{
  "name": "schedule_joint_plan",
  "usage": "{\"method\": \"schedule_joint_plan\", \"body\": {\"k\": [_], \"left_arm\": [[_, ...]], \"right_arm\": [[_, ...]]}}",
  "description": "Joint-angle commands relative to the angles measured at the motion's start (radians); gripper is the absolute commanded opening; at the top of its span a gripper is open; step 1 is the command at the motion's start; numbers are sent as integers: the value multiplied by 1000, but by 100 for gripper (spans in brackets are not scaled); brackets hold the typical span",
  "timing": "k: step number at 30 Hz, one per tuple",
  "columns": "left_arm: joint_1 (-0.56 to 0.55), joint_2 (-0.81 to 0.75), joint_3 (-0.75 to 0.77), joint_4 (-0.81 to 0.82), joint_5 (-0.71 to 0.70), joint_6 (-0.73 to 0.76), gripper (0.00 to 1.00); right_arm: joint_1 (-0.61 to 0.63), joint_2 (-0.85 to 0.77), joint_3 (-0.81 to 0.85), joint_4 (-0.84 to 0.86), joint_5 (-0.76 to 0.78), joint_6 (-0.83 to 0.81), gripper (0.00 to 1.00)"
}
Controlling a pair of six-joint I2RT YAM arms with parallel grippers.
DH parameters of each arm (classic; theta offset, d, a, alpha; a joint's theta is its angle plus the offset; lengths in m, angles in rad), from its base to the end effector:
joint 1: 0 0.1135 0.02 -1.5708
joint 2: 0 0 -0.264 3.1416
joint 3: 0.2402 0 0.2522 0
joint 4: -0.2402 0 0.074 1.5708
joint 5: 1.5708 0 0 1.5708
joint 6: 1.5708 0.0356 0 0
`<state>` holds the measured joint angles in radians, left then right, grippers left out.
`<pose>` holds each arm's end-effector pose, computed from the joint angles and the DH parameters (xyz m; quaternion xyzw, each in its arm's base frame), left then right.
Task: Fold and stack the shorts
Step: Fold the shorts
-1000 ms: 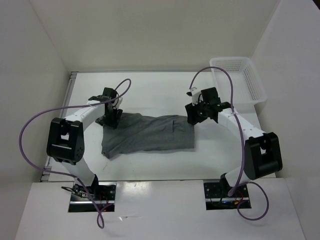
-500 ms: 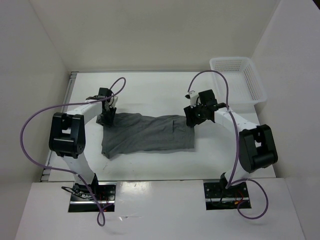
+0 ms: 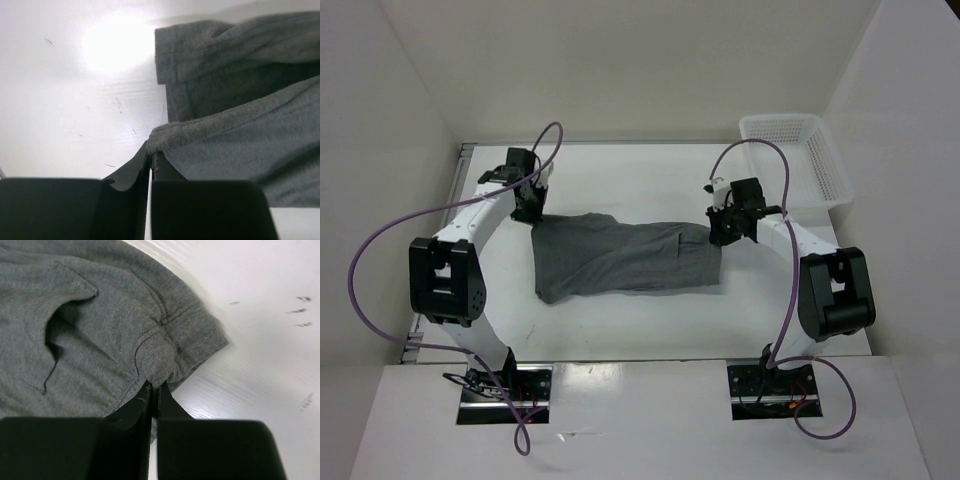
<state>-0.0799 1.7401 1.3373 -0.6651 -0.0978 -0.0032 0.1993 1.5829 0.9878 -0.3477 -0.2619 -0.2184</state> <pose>0.3652 -0.0258 0.2370 0.0249 0.9671 0.0370 0.2503 0.3151 0.0731 0.2021 -0.2350 0.9141 0.1213 0.3074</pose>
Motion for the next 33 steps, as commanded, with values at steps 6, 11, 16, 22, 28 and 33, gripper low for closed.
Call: {"method": "schedule_joint_plan", "body": {"k": [6,11,16,22,28,33], "left_arm": [[40,61,105,24,-23,3,0],[77,290,202,71,-49,3,0],[135,410,321,94,-40,3,0],[158,420,365,85,35,3,1],[137,374,333,53,154,3,55],[118,228,321,53,176,3,69]], "right_arm": [[-18,-21,-52,81,30,-96,0],[-18,-12,-52,104,30,-108,0],[-18,-12,-52,122,59,-108,0],[-18,-21,-81,122,50,-99,6],[-18,-49,-40,115,59,-52,71],[-18,-58,5,44,39,199,77]]}}
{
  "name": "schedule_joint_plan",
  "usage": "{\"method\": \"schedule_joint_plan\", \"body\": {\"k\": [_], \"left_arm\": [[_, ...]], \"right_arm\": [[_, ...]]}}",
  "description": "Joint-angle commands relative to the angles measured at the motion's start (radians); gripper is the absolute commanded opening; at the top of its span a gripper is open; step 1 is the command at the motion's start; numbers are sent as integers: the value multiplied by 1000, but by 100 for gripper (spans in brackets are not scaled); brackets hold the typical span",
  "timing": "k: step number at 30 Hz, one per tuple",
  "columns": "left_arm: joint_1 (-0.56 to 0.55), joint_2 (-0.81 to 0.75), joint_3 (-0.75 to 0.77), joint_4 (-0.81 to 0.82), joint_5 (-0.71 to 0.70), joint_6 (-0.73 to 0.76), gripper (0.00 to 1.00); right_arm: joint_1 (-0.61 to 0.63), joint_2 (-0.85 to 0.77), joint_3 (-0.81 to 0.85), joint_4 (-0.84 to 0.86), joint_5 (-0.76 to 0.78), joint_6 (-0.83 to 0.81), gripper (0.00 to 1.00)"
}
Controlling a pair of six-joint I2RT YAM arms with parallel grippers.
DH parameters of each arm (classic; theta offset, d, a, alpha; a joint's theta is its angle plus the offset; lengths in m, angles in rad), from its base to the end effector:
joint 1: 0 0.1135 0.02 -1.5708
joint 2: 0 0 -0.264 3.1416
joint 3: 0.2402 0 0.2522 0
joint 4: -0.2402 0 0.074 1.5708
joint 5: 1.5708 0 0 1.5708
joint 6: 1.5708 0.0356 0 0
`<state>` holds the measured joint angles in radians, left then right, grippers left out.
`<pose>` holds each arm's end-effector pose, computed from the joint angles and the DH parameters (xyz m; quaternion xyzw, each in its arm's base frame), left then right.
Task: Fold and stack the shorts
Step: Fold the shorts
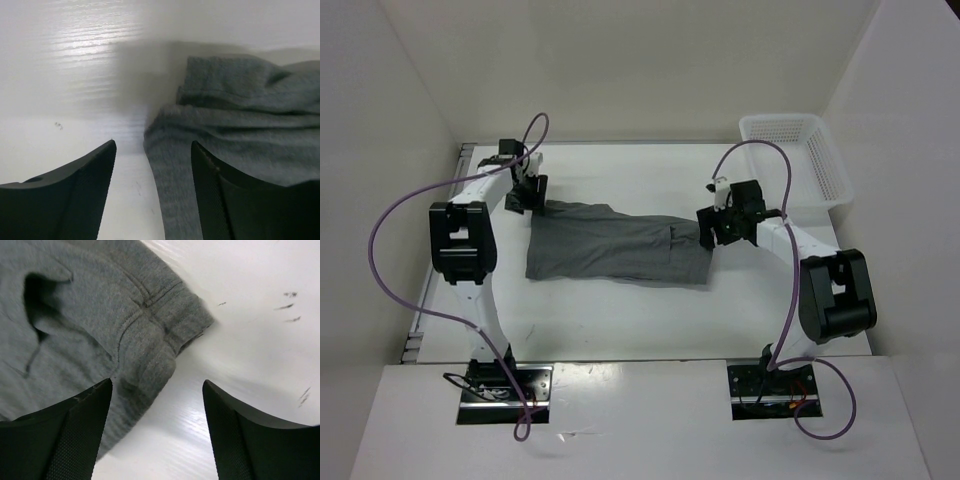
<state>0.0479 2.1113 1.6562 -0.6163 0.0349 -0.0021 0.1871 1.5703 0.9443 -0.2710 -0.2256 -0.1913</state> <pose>0.4543 0.0205 0.1899 -0.0199 0.9686 -0.0113 0.2474 0.3143 0.0676 0.1977 -0.2129 0.9141 0.1055 0.3287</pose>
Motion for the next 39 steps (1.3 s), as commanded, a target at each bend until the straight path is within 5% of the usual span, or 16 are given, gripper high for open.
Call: {"method": "schedule_joint_plan", "body": {"k": [1,7,15,22,31,39], "left_arm": [[-10,-163,13,4,43,2,70],[-126,-254,74,-68,-52,2,72],[-449,-176,56,-183,229,2,72],[-557,-60,74,-140,261,2,72],[-582,110,-18,-4,272,2,72],[-582,118,-7,-39,419,2,72]], "right_arm": [[-6,-46,48,-33,-10,226,79],[-6,20,2,47,-98,467,79],[41,194,112,18,28,469,76],[106,310,203,-28,127,458,57],[115,301,182,-7,140,469,2],[103,200,209,-54,66,405,0]]}}
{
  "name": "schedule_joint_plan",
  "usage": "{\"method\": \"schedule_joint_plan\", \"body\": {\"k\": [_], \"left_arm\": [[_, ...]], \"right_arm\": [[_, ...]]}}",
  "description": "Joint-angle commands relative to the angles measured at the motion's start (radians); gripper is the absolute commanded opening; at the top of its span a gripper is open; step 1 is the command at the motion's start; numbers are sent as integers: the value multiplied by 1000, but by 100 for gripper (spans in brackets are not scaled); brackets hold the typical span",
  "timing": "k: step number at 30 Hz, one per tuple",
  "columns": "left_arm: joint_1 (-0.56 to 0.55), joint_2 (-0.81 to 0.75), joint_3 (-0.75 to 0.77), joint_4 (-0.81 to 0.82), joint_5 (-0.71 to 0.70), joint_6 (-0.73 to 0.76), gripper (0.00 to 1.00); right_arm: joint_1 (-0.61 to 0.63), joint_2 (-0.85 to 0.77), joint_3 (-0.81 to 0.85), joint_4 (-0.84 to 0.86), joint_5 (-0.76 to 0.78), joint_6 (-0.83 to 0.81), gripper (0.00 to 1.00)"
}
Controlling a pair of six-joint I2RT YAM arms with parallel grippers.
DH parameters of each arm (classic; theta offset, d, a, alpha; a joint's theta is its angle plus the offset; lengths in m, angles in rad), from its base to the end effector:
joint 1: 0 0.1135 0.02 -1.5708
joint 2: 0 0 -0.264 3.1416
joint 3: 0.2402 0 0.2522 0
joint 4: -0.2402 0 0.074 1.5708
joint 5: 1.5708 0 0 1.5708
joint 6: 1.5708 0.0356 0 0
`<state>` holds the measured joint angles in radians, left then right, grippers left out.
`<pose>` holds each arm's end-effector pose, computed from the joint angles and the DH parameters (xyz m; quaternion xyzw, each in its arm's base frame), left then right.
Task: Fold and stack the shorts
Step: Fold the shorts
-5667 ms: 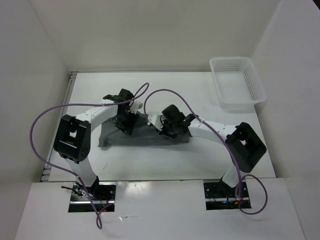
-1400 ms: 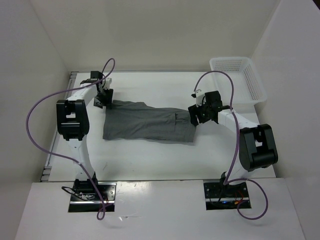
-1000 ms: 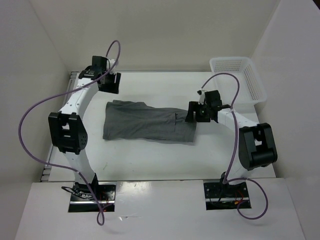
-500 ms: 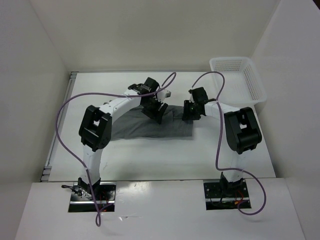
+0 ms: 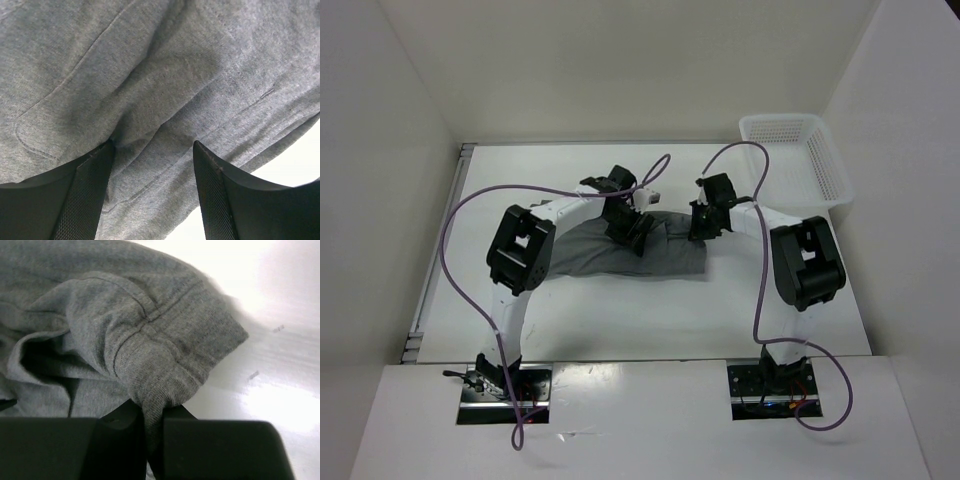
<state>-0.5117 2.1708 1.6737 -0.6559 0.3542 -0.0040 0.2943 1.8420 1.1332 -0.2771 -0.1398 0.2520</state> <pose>0.3920 -0.2343 0.1692 0.2772 0.9229 -0.2187 0.1534 0.3584 0.1138 0.1629 -0.0403 0.9546 0.1420 0.2589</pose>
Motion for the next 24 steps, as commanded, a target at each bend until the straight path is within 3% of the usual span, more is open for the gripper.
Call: {"method": "schedule_joint_plan", "body": {"k": [1,8,11,16,20,24], "left_arm": [[-22,20,-13,-17,100,4,72],[21,-176,37,-53,98,4,76],[45,-195,-23,-18,-6,4,78],[67,-100,-34,15,-104,4,78],[67,51,68,15,-182,4,78],[76,54,100,15,-213,4,78]], "right_arm": [[-17,-81,37,-95,-20,-48,0],[-156,-128,226,-339,15,-79,0],[-156,-187,226,-358,35,-88,0],[-156,-270,191,-388,107,-88,0],[-156,-303,203,-444,160,-120,0],[-156,-303,249,-490,229,-145,0]]}}
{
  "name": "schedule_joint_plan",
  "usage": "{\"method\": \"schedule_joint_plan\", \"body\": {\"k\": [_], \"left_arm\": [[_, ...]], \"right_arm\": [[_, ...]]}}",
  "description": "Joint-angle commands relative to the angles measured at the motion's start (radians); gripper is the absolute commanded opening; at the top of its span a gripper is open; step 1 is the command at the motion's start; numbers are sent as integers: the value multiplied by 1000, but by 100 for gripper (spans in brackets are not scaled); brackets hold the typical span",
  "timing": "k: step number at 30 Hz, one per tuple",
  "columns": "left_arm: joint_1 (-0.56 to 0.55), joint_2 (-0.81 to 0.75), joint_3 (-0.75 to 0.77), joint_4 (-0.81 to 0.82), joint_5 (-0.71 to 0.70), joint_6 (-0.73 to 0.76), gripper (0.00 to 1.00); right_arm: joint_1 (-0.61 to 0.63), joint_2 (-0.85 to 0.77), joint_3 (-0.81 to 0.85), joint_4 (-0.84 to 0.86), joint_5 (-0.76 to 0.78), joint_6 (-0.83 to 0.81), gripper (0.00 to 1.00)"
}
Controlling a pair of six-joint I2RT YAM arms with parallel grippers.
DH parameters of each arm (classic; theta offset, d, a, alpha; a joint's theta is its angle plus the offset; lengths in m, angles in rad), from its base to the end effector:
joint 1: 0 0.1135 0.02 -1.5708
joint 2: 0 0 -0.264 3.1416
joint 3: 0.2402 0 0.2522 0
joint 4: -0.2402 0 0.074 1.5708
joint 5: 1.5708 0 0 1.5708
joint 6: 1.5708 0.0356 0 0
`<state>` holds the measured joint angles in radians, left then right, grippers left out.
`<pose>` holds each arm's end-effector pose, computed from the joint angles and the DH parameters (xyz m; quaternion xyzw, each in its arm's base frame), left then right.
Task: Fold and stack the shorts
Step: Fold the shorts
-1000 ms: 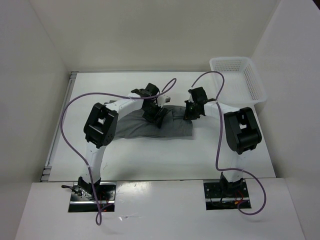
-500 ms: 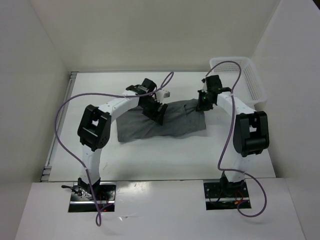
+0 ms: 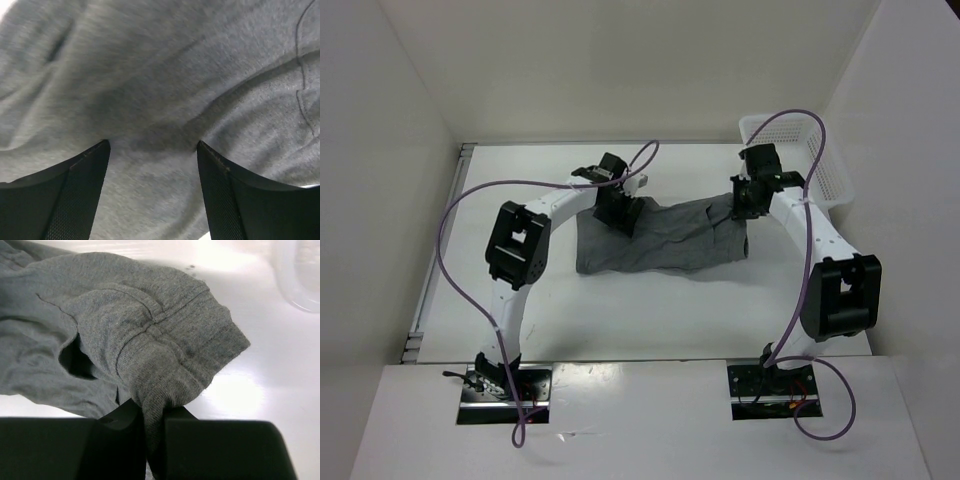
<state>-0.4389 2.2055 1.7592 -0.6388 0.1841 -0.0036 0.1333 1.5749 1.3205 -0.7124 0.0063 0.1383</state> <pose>0.4266 -0.2074 0.1781 0.2303 0.9390 -0.1396 0.2140 0.3326 0.0444 0.2837 0.0033 0.9547 0.0373 0.2951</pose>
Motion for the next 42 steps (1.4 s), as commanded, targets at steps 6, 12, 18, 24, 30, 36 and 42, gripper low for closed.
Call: {"method": "schedule_joint_plan", "body": {"k": [6,12,18,24,30,36,42], "left_arm": [[57,-144,-60,-2,68,4,80],[115,-135,-83,-3,51,4,81],[131,54,-21,-25,234,4,82],[131,172,94,-47,374,4,69],[131,204,94,-47,374,4,30],[131,233,157,-56,374,4,15],[131,224,172,-56,339,4,15]], "right_arm": [[-33,2,94,-45,216,-31,0],[-63,39,115,-16,311,-22,0],[21,114,230,-16,354,18,0],[112,212,350,-77,342,118,0],[284,329,542,-148,308,253,0],[443,465,661,-182,239,357,0],[509,608,762,-193,230,428,0]]}}
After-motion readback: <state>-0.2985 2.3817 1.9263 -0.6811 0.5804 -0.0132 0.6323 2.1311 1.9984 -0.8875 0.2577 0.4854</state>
